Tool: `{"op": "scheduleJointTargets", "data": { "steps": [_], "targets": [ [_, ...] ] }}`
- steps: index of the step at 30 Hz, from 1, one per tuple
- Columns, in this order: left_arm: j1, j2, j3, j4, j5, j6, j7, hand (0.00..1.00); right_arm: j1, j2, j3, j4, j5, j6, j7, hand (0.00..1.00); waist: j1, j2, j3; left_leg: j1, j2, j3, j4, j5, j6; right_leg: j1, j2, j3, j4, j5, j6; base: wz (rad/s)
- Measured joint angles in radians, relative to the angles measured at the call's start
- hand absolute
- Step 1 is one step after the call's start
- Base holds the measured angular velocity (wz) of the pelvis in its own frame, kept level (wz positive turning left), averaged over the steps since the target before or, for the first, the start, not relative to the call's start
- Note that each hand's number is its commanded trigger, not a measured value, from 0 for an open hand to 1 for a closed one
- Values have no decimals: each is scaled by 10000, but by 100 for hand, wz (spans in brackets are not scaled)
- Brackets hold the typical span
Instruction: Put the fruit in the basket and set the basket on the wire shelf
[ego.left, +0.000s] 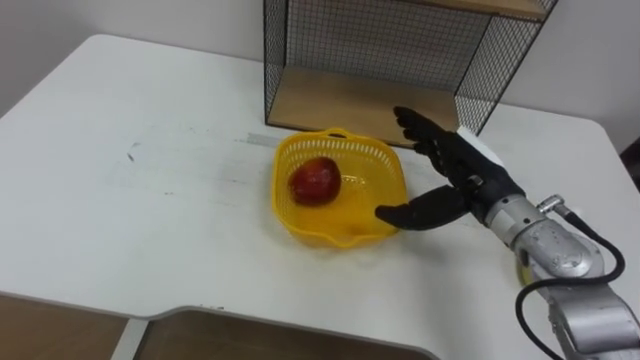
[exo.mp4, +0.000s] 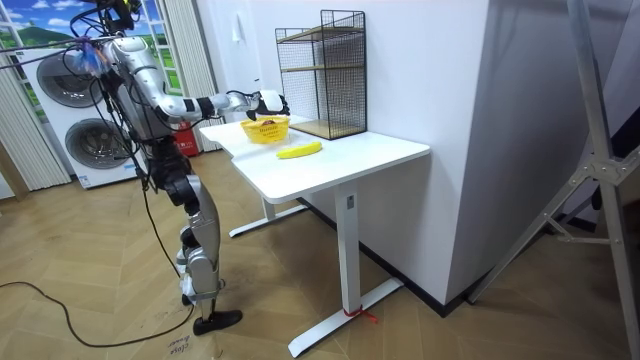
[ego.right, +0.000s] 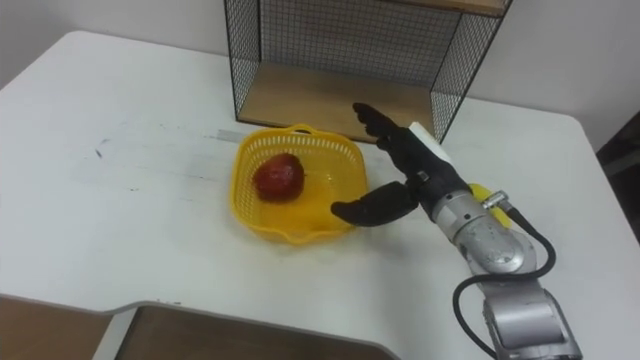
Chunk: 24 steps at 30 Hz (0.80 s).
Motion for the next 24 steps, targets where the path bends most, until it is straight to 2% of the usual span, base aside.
{"op": "scheduleJointTargets", "data": {
  "steps": [5, 10, 17, 24],
  "targets": [
    [134, -32, 4, 44, 0, -10, 0, 0, 0, 0, -82, -710, 335, -87, -327, 0, -138, 82, 40, 4, 0, 3, 14, 0, -1, 19, -2, -14, -1, 0, 0, 0],
    [284, -87, 39, 175, 54, -25, 0, 0, 2, -1, -487, -913, 320, -353, -760, 0, -316, 121, 14, 72, -1, 20, 2, 0, 0, 46, -2, 7, -4, 0, 0, 0],
    [284, -119, 410, 177, 67, -43, 0, 0, 1, -3, -1462, -916, 258, -413, -1581, 0, -525, 191, -15, 133, 7, 130, -26, 0, 0, 56, 5, 114, -2, 0, 0, -3],
    [338, -129, 394, 179, 53, -37, 6, 0, 2, -6, -1663, -870, 328, -417, -2441, 0, -720, 162, -5, 196, 13, 229, -71, -1, 0, 58, 16, 215, -5, 0, 0, -4]
  ]
}}
